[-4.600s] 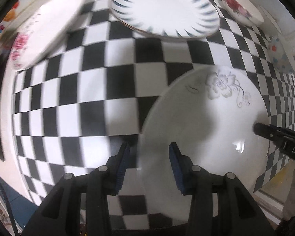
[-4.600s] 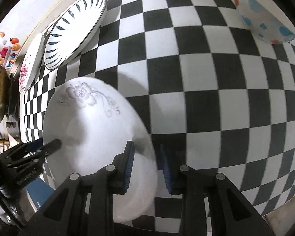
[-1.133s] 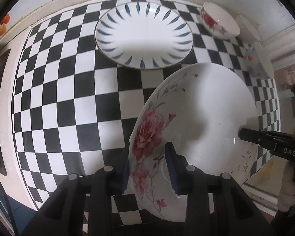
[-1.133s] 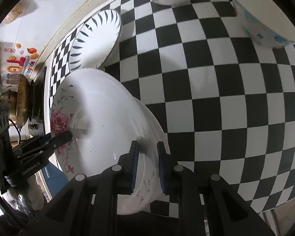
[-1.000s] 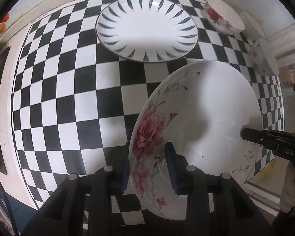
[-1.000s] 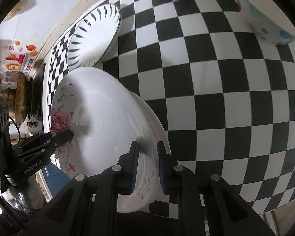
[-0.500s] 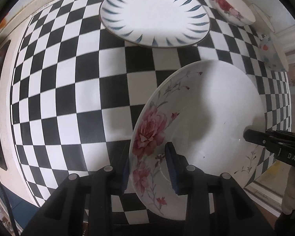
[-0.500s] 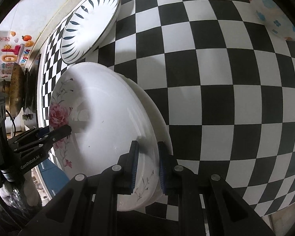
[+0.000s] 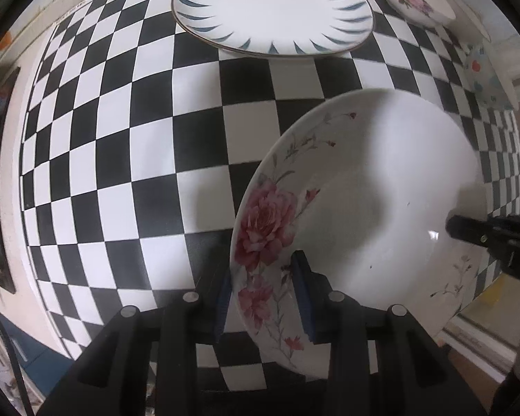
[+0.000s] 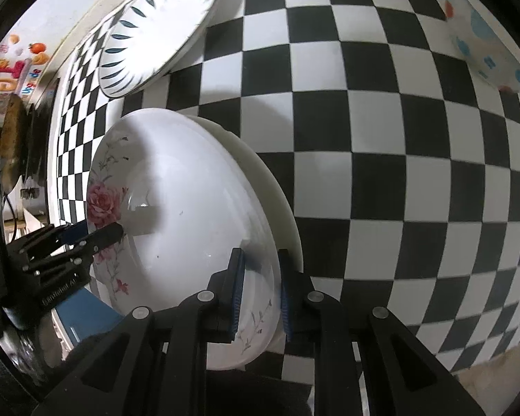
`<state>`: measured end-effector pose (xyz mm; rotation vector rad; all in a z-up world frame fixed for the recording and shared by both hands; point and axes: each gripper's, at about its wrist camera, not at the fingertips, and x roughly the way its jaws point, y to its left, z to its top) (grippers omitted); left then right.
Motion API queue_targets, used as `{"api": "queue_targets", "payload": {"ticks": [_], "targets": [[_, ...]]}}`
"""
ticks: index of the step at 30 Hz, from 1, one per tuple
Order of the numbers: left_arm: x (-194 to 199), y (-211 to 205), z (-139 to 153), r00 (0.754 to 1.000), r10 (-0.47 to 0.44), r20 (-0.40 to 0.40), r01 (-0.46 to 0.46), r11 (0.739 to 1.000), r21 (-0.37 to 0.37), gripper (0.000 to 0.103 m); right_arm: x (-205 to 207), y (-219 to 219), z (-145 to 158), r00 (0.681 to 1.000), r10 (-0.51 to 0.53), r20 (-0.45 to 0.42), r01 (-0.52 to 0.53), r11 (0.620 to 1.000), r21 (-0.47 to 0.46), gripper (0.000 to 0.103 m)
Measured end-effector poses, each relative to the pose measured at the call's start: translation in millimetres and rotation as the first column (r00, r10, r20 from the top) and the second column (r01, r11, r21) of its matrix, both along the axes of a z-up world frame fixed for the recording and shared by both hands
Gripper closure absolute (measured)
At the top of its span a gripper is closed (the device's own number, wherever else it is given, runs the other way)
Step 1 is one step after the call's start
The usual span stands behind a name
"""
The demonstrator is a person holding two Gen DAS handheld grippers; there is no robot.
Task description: Organize plates and bowls
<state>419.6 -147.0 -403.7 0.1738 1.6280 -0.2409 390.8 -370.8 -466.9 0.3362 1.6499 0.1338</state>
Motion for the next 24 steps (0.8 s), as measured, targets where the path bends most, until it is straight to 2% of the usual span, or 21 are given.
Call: {"api": "queue_targets", "payload": {"ticks": [3, 6, 16, 20, 24], "targets": [[-5, -4, 1, 1.000, -0.014, 0.008, 0.013, 1.000, 0.025, 0.072, 1, 2, 2, 0.999, -0.015, -0.029, 0.014, 1.000, -0.012, 0.081], [-7, -3, 2, 1.000, -0.005, 0.001, 0.005, 1.000, 0.020, 0.072, 0, 8, -2, 0.999, -0.004, -0.051, 0.004, 1.000, -0.016, 0.081], [-11, 2, 30, 0.999, 0.002, 0.032, -0.002, 1.000, 0.003, 0.072, -8, 21, 3, 0.999, -0.024, -0.038, 0.022, 0.998, -0.056, 0.081], [-10, 3, 43, 0.999, 0.000, 0.051, 0.000, 1.000, -0.008, 0.072, -9, 21, 13, 1.000, -0.004, -0.009, 0.002, 0.989, -0.147, 0.081], [-13, 2, 56, 0.999, 0.000, 0.055, 0.002, 1.000, -0.027, 0.072, -9, 20, 20, 1.000, -0.016, -0.012, 0.015, 0.995, -0.099, 0.081]]}}
